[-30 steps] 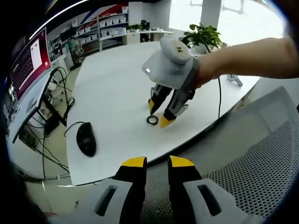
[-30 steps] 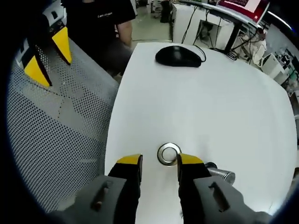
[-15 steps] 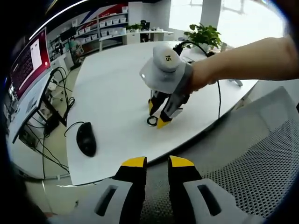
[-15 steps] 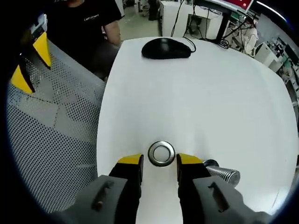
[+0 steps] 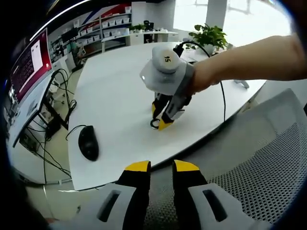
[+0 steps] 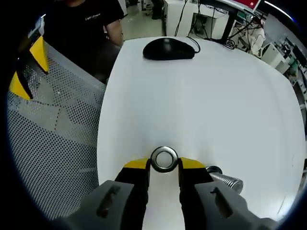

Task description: Place the washer onto the threaded stud by aligning its center hole with the stud, sliding it down to the base, and recovering from edge contact or off-axis alignment until the washer reaches the visible bottom stop.

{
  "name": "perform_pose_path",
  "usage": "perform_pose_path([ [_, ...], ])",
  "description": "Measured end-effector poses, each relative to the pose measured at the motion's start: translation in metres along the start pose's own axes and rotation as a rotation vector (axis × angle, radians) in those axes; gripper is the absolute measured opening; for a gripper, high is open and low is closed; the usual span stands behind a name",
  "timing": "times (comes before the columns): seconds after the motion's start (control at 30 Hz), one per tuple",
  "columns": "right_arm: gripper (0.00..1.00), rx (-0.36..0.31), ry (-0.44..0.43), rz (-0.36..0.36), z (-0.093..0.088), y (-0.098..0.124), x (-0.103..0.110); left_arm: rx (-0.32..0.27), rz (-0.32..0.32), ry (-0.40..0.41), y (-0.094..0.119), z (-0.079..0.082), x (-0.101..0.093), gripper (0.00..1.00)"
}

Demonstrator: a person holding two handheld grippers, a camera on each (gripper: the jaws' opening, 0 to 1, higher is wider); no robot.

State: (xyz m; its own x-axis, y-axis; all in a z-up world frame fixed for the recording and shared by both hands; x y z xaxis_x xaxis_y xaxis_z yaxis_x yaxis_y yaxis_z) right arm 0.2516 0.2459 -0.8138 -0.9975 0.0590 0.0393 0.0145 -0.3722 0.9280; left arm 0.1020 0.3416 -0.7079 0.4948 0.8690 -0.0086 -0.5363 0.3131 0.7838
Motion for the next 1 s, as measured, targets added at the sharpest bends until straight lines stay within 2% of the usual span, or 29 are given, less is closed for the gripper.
perform_pose_path([
  [0.47,0.24,-0.044,-0.035,-0.021,-0.0016,0.0021,0.0059,0.000,0.000,-0.001,0.0000,0.0000,-0.0001,0.16],
  [0.7,0.24,-0.049,-0.055,-0.024,-0.0020,0.0010,0.0034,-0.001,0.000,-0.001,0.0001,0.0001,-0.0005,0.16],
  [0.77,0.24,-0.049,-0.062,-0.021,-0.0029,-0.0019,-0.0029,-0.001,0.000,-0.001,-0.0003,-0.0003,0.0005,0.16],
  [1.0,0.24,-0.051,-0.062,-0.020,-0.0041,0.0004,0.0029,-0.001,0.001,0.001,0.0002,0.0003,0.0003,0.16],
])
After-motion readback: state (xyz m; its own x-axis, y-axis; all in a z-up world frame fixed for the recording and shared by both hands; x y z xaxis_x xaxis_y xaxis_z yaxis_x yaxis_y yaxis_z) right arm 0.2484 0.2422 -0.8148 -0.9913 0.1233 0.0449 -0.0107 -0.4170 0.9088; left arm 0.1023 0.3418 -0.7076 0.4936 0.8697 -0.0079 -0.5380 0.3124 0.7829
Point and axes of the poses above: the point that each gripper's makers call its tool centre point, and the gripper's own axes: y roughly backward along the fingers, x roughly to its left, z roughly out of its top, the point moved 6 cm from there along y, roughly backward along the fingers, and after that the axes turned 3 degrees about z, right-handed, at the moved point
